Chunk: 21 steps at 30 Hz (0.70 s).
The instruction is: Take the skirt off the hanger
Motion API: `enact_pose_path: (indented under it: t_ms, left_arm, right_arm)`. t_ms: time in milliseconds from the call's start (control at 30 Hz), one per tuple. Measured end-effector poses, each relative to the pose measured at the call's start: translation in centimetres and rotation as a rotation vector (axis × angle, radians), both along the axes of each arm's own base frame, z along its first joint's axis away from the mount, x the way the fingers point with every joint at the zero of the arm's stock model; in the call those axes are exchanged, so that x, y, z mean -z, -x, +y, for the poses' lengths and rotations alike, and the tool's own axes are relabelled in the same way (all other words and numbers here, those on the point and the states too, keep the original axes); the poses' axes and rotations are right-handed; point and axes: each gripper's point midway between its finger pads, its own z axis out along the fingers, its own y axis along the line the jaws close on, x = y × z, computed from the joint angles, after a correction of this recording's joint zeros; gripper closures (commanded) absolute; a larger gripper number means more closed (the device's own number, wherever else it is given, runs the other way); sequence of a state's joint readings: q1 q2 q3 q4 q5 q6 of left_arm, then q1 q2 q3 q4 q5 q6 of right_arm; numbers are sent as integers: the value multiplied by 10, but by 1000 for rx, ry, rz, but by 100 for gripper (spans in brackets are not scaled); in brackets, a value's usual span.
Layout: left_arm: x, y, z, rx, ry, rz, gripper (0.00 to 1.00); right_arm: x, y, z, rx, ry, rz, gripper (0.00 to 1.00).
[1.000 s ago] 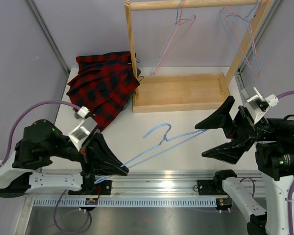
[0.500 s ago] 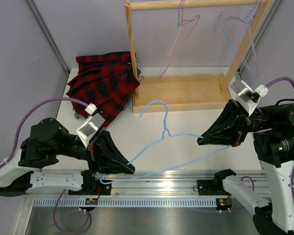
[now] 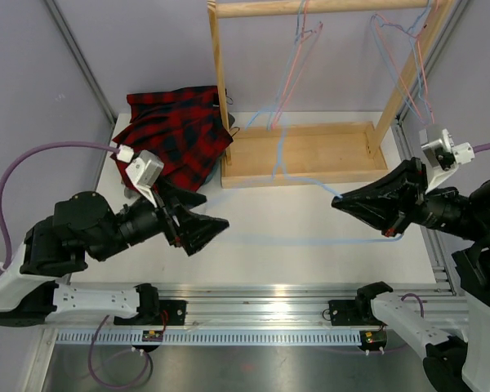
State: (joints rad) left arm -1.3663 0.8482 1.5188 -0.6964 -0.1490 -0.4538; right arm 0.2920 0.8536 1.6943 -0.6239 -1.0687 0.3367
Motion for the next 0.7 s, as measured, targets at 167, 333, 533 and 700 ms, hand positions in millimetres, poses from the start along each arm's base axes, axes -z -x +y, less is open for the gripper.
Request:
enact_pose_path:
  t_ms: [167,333,533,700]
  left_arm:
    - [62,-61,62,-442,-204,33,1]
    - [120,-86,119,-729,-393,49,1]
    - [166,-94,164,-907,-499,35,1]
    - [195,-96,179,-956,-548,12,1]
  right_arm:
    - [9,-78,-41,530,36,28,100]
    - [15,-140,-108,1019,109,42,100]
    - [18,-164,-160,1335,148,41,100]
    - [7,-193,-163,1400,130,30,100]
